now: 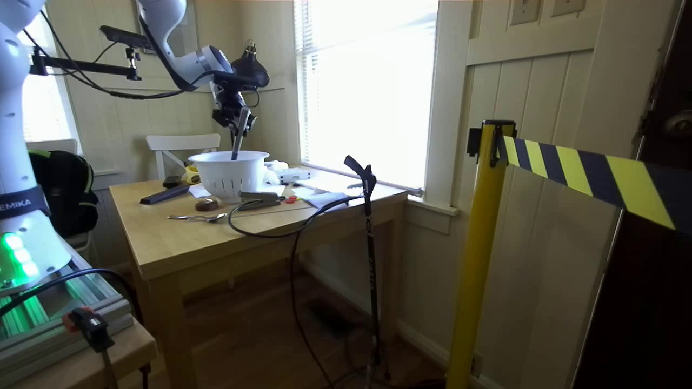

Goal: Use the black spatula to stir the tiles in the white colander.

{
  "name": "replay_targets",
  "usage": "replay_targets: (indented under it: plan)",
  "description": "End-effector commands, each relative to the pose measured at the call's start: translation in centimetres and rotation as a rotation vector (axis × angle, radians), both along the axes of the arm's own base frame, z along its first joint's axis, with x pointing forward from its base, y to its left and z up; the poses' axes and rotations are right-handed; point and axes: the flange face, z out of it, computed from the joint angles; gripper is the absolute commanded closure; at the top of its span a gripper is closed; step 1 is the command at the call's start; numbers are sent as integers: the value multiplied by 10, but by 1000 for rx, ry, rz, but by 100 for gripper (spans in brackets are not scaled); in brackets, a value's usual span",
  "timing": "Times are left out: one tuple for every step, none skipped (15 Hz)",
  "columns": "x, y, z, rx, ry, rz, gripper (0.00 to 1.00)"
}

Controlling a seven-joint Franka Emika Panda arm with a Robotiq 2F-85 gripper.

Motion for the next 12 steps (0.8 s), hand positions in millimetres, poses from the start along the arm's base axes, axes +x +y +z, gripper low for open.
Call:
replay_targets:
  plan:
    - [11,20,8,54,79,37,94]
    - [13,25,7,83,82,44,94]
    - [14,31,5,102,88,54,94]
    - [15,36,2,116,99,61,94]
    - [14,40,-2,122,115,72,94]
    - [14,43,-6,125,124,84,94]
    - [14,46,-9,124,137,96,94]
    - [15,49,-13,128,143,101,94]
    - [15,51,-16,122,138,103,94]
    - [18,52,-19,121,109,90,94]
    - [20,52,-21,104,88,88,94]
    - [22,51,-22,92,66,81,94]
